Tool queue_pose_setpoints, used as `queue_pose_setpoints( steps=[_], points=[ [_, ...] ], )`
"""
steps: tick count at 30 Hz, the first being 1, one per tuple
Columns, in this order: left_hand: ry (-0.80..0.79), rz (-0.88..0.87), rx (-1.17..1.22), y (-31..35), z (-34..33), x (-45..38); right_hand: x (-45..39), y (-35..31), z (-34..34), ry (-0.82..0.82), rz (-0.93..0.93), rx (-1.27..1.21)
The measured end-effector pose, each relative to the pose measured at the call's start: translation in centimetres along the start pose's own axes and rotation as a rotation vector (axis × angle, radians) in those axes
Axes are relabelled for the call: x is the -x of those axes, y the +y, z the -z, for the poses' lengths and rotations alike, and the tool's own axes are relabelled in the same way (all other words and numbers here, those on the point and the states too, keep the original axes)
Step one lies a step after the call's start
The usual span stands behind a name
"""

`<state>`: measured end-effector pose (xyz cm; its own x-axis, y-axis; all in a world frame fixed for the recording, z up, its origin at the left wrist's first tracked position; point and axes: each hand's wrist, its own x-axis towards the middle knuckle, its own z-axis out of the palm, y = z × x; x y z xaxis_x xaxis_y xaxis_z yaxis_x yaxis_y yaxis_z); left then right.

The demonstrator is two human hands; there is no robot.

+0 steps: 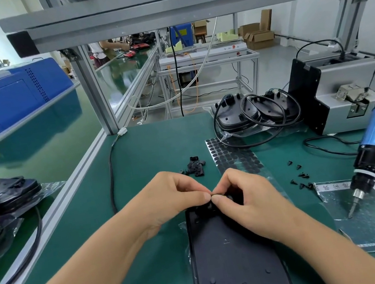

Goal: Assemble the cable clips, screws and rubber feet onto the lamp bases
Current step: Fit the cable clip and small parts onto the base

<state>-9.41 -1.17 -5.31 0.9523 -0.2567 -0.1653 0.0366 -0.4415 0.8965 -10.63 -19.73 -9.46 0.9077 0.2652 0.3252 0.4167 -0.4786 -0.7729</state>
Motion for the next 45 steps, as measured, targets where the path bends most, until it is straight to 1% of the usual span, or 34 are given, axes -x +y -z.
queue_pose_setpoints(
  steps=[3,7,9,10,12,13,15,16,18,21,23,26,30,33,35,36,37,39,41,43,45],
  points=[
    [0.016,-0.018,-0.031,-0.3,-0.2,-0.3,0.0,-0.1,-0.3,0.036,-0.033,-0.023],
    [-0.042,-0.017,-0.033,-0.5,0.3,-0.4,0.0,-0.1,-0.1,0.016,-0.06,-0.032],
    [-0.07,-0.016,-0.066,-0.3,0.9,-0.5,0.0,-0.1,0.1,0.022,-0.066,-0.079],
    [-0.055,-0.019,-0.091,-0.1,1.2,-0.8,-0.2,0.0,0.3,0.053,-0.077,-0.125],
    [0.036,-0.066,-0.109,0.7,1.1,-1.7,-0.6,0.2,1.2,0.18,-0.116,-0.186],
    [0.09,-0.11,-0.105,1.2,0.8,-2.4,-0.9,0.3,1.8,0.271,-0.131,-0.184],
    [0.122,-0.204,-0.124,2.6,-1.1,-3.9,-1.0,0.9,3.5,0.492,-0.136,-0.164],
    [0.096,-0.25,-0.161,3.4,-2.6,-4.6,-0.9,1.1,4.4,0.612,-0.139,-0.164],
    [0.002,-0.335,-0.31,4.9,-5.9,-6.1,-0.6,1.7,6.4,0.852,-0.156,-0.179],
    [-0.143,-0.392,-0.593,6.0,-10.4,-8.3,-0.2,2.4,8.8,1.117,-0.192,-0.239],
    [-0.206,-0.413,-0.78,6.2,-12.5,-9.4,0.0,2.8,9.7,1.213,-0.208,-0.263],
    [-0.214,-0.455,-0.993,6.3,-14.3,-10.5,0.4,3.3,10.6,1.279,-0.217,-0.292],
    [-0.153,-0.516,-1.136,5.9,-15.5,-11.2,0.8,3.9,11.5,1.367,-0.267,-0.204],
    [-0.165,-0.532,-1.199,5.9,-15.6,-11.3,1.2,4.5,12.0,1.459,-0.324,-0.09],
    [-0.176,-0.526,-1.216,6.1,-15.5,-11.2,1.5,5.2,12.6,1.477,-0.424,-0.066],
    [-0.18,-0.519,-1.228,6.3,-15.5,-11.0,1.6,5.6,12.8,1.445,-0.489,-0.089],
    [-0.183,-0.515,-1.24,6.5,-15.5,-10.8,1.6,6.1,13.0,1.379,-0.56,-0.151],
    [-0.157,-0.513,-1.185,6.8,-15.3,-10.2,1.5,6.4,13.1,1.194,-0.665,-0.43],
    [-0.114,-0.5,-0.991,7.1,-14.7,-9.4,1.4,6.4,13.1,1.034,-0.686,-0.708],
    [-0.091,-0.437,-0.718,7.2,-13.8,-8.5,1.4,6.2,13.0,0.943,-0.66,-0.813],
    [-0.121,-0.311,-0.355,7.0,-13.0,-7.3,1.1,5.7,12.7,0.918,-0.586,-0.913]
  ],
)
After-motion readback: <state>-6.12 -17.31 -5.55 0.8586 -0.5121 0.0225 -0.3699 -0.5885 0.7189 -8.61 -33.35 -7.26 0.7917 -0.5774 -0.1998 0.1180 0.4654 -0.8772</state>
